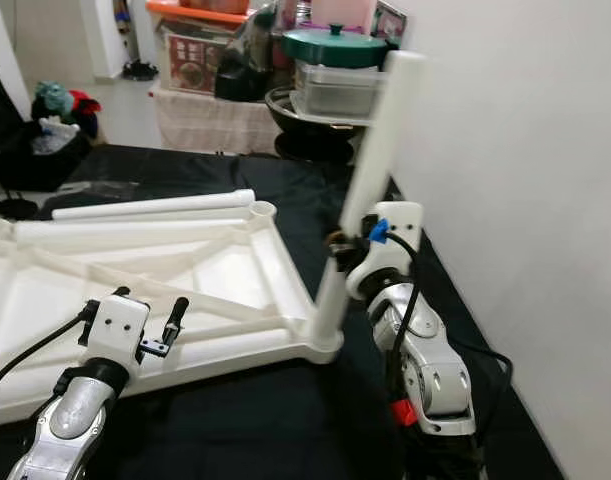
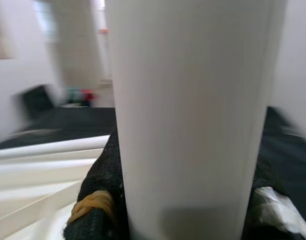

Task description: Building children table

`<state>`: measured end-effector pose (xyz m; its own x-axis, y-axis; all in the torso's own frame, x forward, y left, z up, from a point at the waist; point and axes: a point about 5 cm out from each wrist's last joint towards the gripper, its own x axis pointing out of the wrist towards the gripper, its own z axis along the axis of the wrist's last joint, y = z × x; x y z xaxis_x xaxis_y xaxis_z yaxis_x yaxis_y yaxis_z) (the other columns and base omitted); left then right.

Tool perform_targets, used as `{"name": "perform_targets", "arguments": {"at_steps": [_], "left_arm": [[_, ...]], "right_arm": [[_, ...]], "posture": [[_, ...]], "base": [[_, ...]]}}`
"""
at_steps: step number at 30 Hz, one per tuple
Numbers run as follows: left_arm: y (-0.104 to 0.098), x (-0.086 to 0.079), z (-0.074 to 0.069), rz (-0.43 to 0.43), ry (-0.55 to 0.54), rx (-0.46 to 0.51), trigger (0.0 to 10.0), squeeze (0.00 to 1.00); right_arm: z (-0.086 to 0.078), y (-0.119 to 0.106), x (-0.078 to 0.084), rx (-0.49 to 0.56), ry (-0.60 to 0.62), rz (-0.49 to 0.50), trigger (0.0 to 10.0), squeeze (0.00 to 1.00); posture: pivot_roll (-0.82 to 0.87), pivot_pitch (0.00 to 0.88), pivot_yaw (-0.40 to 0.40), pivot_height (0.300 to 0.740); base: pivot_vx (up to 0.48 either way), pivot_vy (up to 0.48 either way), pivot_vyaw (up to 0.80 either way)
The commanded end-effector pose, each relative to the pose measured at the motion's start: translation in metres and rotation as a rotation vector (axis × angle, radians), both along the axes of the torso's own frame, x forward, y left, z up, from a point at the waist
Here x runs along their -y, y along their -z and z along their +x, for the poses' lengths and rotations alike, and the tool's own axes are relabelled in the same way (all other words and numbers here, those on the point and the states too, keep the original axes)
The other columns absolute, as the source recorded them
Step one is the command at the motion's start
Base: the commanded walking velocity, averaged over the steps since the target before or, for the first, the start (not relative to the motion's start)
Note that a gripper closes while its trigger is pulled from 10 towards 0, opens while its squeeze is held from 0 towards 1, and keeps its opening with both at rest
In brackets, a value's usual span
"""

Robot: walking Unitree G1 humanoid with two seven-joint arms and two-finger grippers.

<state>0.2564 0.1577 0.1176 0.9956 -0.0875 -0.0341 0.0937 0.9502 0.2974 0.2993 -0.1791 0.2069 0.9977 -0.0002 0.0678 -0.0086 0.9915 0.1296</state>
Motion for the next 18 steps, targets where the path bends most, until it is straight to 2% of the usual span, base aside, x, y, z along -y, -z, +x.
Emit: {"name": "perform_targets", "arguments": {"at_steps": [1, 2, 3, 5, 6, 7, 8, 11, 12, 13, 14, 15, 16, 17, 18], "left_arm": [[-0.001, 0.002, 0.000, 0.013, 0.015, -0.002, 10.0, 0.00], [-0.001, 0.002, 0.000, 0.013, 0.015, -0.002, 10.0, 0.00], [-0.002, 0.001, 0.002, 0.012, 0.015, -0.003, 10.0, 0.00], [-0.002, 0.001, 0.002, 0.012, 0.015, -0.003, 10.0, 0.00], [-0.002, 0.002, 0.003, 0.012, 0.021, -0.003, 10.0, 0.00], [-0.001, 0.003, 0.003, 0.011, 0.029, -0.005, 10.0, 0.00], [-0.001, 0.003, 0.004, 0.011, 0.033, -0.006, 10.0, 0.00], [-0.001, 0.003, 0.005, 0.010, 0.034, -0.005, 10.0, 0.00], [-0.002, 0.002, 0.006, 0.010, 0.031, -0.004, 10.0, 0.00], [-0.002, 0.001, 0.007, 0.010, 0.029, -0.001, 10.0, 0.00], [-0.002, 0.001, 0.007, 0.010, 0.028, 0.000, 10.0, 0.00], [-0.002, 0.001, 0.007, 0.010, 0.028, 0.000, 10.0, 0.00], [-0.003, 0.000, 0.008, 0.010, 0.025, 0.001, 10.0, 0.00], [-0.003, -0.001, 0.008, 0.009, 0.022, 0.003, 10.0, 0.00], [-0.003, -0.001, 0.009, 0.009, 0.019, 0.004, 10.0, 0.00]], "right_arm": [[-0.013, 0.038, 0.024, -0.219, 0.214, -0.010, 3.4, 0.00], [-0.013, 0.038, 0.024, -0.219, 0.214, -0.010, 3.4, 0.00], [-0.019, 0.041, 0.001, -0.243, 0.103, -0.050, 10.0, 0.00], [-0.019, 0.041, 0.001, -0.243, 0.103, -0.050, 10.0, 0.00], [-0.021, 0.040, -0.014, -0.224, -0.008, -0.099, 10.0, 0.00], [-0.024, 0.039, -0.026, -0.198, -0.116, -0.103, 10.0, 0.00], [-0.027, 0.039, -0.031, -0.167, -0.191, -0.100, 10.0, 0.69], [-0.029, 0.039, -0.032, -0.156, -0.226, -0.108, 10.0, 0.69], [-0.028, 0.038, -0.030, -0.138, -0.235, -0.106, 10.0, 1.00], [-0.026, 0.036, -0.028, -0.125, -0.233, -0.107, 10.0, 0.99], [-0.025, 0.033, -0.029, -0.121, -0.253, -0.103, 10.0, 0.62], [-0.025, 0.033, -0.029, -0.121, -0.253, -0.103, 10.0, 0.62], [-0.025, 0.023, -0.033, -0.069, -0.338, -0.078, 10.0, 0.00], [-0.027, 0.014, -0.036, -0.033, -0.425, -0.072, 10.0, 0.00], [-0.035, 0.002, -0.041, 0.041, -0.575, -0.066, 10.0, 0.00]], "posture": [[0.09, 0.000, -0.073, 0.740], [0.09, 0.000, -0.073, 0.740], [0.07, 0.000, -0.052, 0.740], [0.07, 0.000, -0.052, 0.740], [0.06, 0.000, -0.050, 0.740], [0.05, 0.000, -0.047, 0.740], [0.06, 0.000, -0.049, 0.740], [0.06, 0.000, -0.050, 0.740], [0.06, 0.000, -0.052, 0.740], [0.07, 0.000, -0.054, 0.740], [0.07, 0.000, -0.056, 0.740], [0.07, 0.000, -0.056, 0.740], [0.08, 0.000, -0.059, 0.740], [0.08, 0.000, -0.059, 0.740], [0.08, 0.000, -0.064, 0.740]], "base": [[0.000, 0.000, 0.00], [0.000, 0.000, 0.00], [0.000, 0.000, 0.00], [0.000, 0.000, 0.00], [0.000, 0.000, 0.00], [0.000, 0.000, 0.00], [0.000, 0.000, 0.00], [0.000, 0.000, 0.00], [0.000, 0.000, 0.00], [0.000, 0.000, 0.00], [0.000, 0.000, 0.00], [0.000, 0.000, 0.00], [0.000, 0.000, 0.00], [0.000, 0.000, 0.00], [0.000, 0.000, 0.00]]}}
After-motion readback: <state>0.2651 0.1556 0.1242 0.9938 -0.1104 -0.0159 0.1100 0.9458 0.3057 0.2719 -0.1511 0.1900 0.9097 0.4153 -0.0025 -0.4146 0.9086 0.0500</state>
